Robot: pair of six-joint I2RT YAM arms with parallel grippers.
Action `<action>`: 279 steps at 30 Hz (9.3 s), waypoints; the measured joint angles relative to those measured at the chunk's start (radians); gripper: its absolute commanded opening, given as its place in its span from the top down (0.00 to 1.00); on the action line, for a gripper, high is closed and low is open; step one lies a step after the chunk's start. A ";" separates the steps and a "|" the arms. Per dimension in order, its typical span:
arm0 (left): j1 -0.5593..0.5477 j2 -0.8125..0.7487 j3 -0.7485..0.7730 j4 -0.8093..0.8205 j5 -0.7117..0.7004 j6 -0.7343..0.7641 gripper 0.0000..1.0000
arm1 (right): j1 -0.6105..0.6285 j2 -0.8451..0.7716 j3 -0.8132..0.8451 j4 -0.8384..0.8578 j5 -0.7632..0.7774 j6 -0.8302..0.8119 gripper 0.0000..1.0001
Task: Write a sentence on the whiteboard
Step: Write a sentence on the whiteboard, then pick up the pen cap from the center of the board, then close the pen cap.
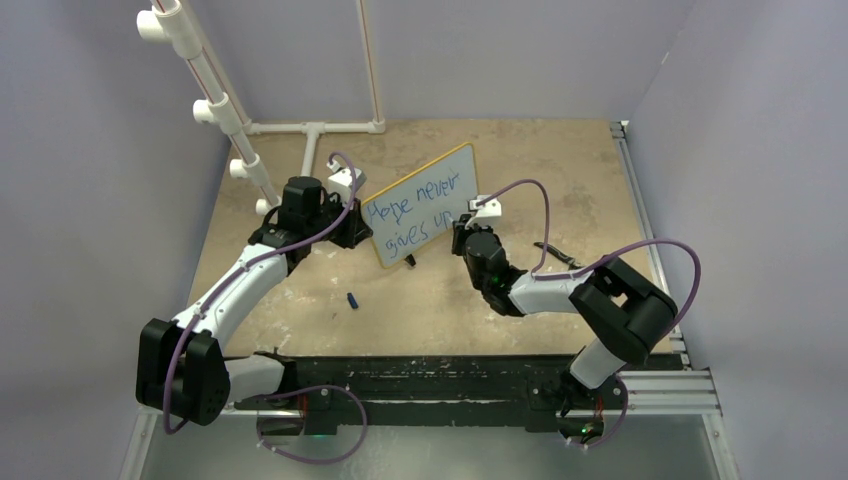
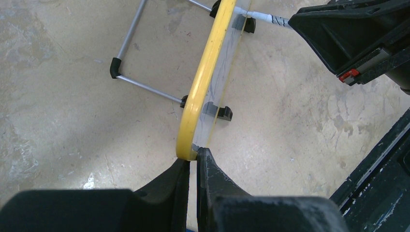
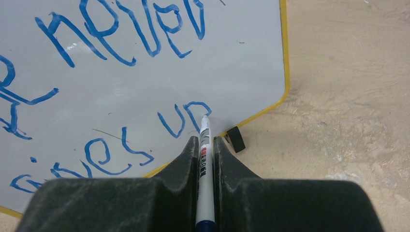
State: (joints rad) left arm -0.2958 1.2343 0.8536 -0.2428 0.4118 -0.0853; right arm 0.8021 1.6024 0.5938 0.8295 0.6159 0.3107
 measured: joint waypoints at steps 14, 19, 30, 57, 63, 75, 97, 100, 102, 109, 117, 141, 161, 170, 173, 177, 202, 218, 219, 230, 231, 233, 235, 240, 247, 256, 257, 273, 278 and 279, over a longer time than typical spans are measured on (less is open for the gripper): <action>0.000 0.000 0.000 -0.001 0.000 0.000 1.00 | 0.000 -0.012 0.000 -0.006 -0.035 -0.006 1.00; 0.000 0.000 0.000 -0.001 0.000 0.000 1.00 | 0.000 -0.014 0.000 -0.008 -0.036 -0.006 1.00; 0.000 0.000 0.000 -0.001 -0.003 0.000 1.00 | -0.002 -0.054 -0.009 -0.036 -0.014 0.025 1.00; 0.000 0.000 0.000 -0.002 -0.006 0.000 1.00 | -0.090 -0.018 -0.016 -0.023 -0.063 0.083 1.00; 0.000 0.000 0.000 -0.002 -0.007 0.000 1.00 | -0.091 -0.018 -0.018 -0.020 -0.068 0.084 1.00; 0.000 0.000 0.000 -0.003 -0.009 0.000 0.92 | -0.091 -0.047 -0.019 -0.094 -0.056 0.106 1.00; -0.001 -0.394 -0.143 -0.116 -0.183 -0.226 0.53 | -0.092 -0.699 -0.135 -0.409 -0.563 0.109 1.00; -0.001 -0.475 -0.212 -0.110 -0.187 -0.352 0.57 | -0.092 -0.722 -0.172 -0.360 -0.719 0.135 1.00; -0.001 -0.508 -0.275 -0.109 -0.201 -0.434 0.57 | -0.092 -0.727 -0.212 -0.308 -0.826 0.175 1.00; -0.001 -0.521 -0.431 -0.150 -0.285 -0.618 0.57 | -0.092 -0.718 -0.310 -0.141 -1.110 0.309 1.00; -0.001 -0.423 -0.518 -0.086 -0.335 -0.707 0.64 | -0.092 -0.750 -0.312 -0.141 -1.192 0.316 1.00; -0.070 -0.275 -0.568 0.097 -0.363 -0.761 0.65 | -0.092 -0.792 -0.320 -0.218 -1.175 0.287 1.00; -0.326 -0.066 -0.412 0.058 -0.547 -0.634 0.69 | -0.092 -0.809 -0.333 -0.231 -1.148 0.287 1.00; -0.416 0.013 -0.343 -0.006 -0.673 -0.603 0.77 | -0.092 -0.803 -0.335 -0.230 -1.137 0.287 1.00; -0.441 0.031 -0.331 -0.021 -0.715 -0.603 0.81 | -0.092 -0.803 -0.335 -0.231 -1.131 0.287 1.00; -0.459 0.063 -0.307 -0.035 -0.743 -0.601 1.00 | -0.092 -0.803 -0.335 -0.245 -1.127 0.279 1.00; -0.565 -0.156 -0.107 -0.029 -0.316 -0.230 1.00 | -0.092 -0.792 -0.030 -0.830 -0.851 0.163 1.00; -0.565 -0.314 -0.146 -0.066 -0.078 0.030 1.00 | -0.092 -0.852 0.109 -1.062 -1.006 0.101 1.00; -0.565 -0.317 -0.146 -0.062 -0.067 0.030 1.00 | -0.092 -0.853 0.109 -1.064 -1.017 0.101 1.00; -0.565 -0.333 -0.150 -0.049 0.029 0.030 1.00 | -0.092 -0.851 0.109 -1.063 -1.085 0.104 1.00; -0.565 -0.334 -0.150 -0.050 0.033 0.030 1.00 | -0.092 -0.851 0.109 -1.063 -1.085 0.105 1.00; -0.565 -0.341 -0.152 -0.048 0.039 0.030 1.00 | -0.092 -0.851 0.109 -1.063 -1.085 0.107 1.00; -0.565 -0.347 -0.156 -0.043 0.048 0.030 1.00 | -0.092 -0.851 0.109 -1.062 -1.086 0.108 1.00; -0.565 -0.349 -0.157 -0.038 0.061 0.030 1.00 | -0.092 -0.850 0.109 -1.061 -1.107 0.111 1.00; -0.565 -0.348 -0.159 -0.035 0.077 0.030 1.00 | -0.092 -0.850 0.109 -1.040 -1.138 0.120 1.00; -0.565 -0.349 -0.160 -0.034 0.084 0.030 1.00 | -0.092 -0.838 0.109 -1.032 -1.142 0.123 1.00; -0.565 -0.349 -0.160 -0.034 0.084 0.030 1.00 | -0.092 -0.837 0.109 -1.032 -1.140 0.123 1.00; -0.565 -0.360 -0.160 -0.033 0.087 0.030 1.00 | -0.092 -0.837 0.109 -1.031 -1.139 0.123 1.00; -0.565 -0.363 -0.160 -0.033 0.087 0.030 1.00 | -0.092 -0.837 0.109 -1.027 -1.139 0.123 1.00; -0.565 -0.364 -0.160 -0.033 0.087 0.030 1.00 | -0.092 -0.837 0.109 -1.025 -1.139 0.123 1.00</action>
State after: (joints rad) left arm -0.8608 0.8707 0.6933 -0.2760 0.4992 -0.0551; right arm 0.7101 0.7658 0.7029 -0.1951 -0.5232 0.4339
